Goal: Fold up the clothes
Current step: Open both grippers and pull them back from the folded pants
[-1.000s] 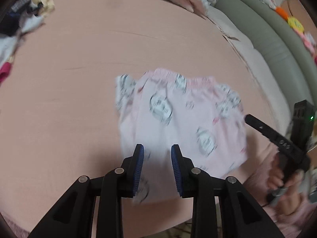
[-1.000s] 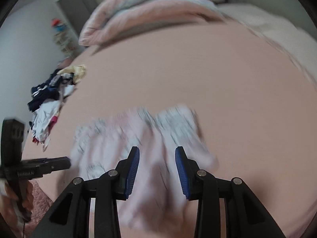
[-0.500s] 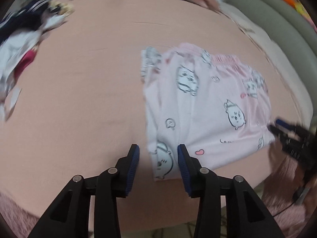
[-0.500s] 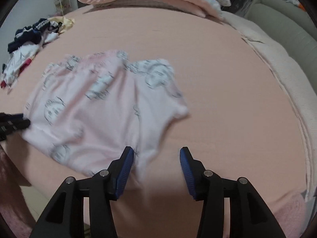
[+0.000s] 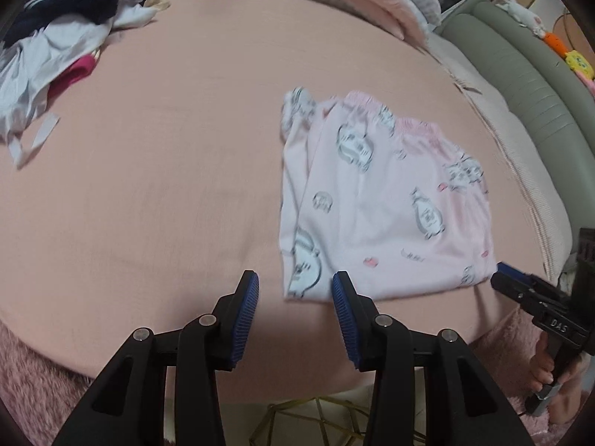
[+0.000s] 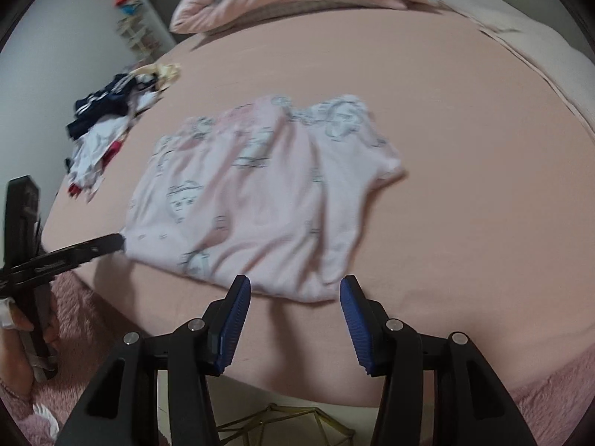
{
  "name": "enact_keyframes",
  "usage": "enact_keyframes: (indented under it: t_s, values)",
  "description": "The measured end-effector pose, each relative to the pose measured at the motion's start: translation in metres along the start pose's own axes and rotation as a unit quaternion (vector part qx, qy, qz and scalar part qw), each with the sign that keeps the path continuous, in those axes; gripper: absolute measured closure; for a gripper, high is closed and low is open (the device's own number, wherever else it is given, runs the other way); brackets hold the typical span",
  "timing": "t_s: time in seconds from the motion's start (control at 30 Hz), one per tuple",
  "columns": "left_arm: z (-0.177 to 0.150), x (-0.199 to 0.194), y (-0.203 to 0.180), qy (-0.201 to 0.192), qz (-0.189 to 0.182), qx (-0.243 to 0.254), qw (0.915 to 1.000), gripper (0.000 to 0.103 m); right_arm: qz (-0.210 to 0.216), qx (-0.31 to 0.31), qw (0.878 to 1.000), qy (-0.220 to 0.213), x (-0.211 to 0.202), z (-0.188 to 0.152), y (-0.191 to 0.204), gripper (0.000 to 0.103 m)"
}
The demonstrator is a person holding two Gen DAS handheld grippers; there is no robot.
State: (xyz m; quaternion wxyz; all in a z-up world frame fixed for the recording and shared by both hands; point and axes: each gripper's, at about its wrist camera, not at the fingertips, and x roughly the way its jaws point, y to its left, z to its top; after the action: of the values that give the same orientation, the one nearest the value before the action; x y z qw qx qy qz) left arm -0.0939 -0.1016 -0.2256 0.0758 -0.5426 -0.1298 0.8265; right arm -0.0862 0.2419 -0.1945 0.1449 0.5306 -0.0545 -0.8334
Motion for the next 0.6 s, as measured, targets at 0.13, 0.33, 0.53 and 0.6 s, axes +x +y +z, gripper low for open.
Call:
enact_keyframes:
  t_s: [0.13,0.33,0.53,0.6]
  values:
    - [0.004,-0.004,-0.005,-0.007,0.0,0.021,0.9998,0.065,-0.026,-0.038,0.999,0.002,0.006,0.002,0.012,0.064]
    - [0.008,0.0,-0.017,-0.019,0.0,0.038,0.9991,0.087,-0.044,-0.066,0.997,0.009,0.01,0.002,0.03,0.084]
    - [0.012,-0.009,-0.008,-0.049,0.038,0.017,0.9979,0.096,-0.072,-0.077,0.994,-0.009,0.003,0.016,0.033,0.091]
    - [0.013,-0.01,0.001,-0.047,0.035,-0.002,0.9983,0.096,-0.082,-0.077,0.994,-0.016,-0.001,0.02,0.037,0.093]
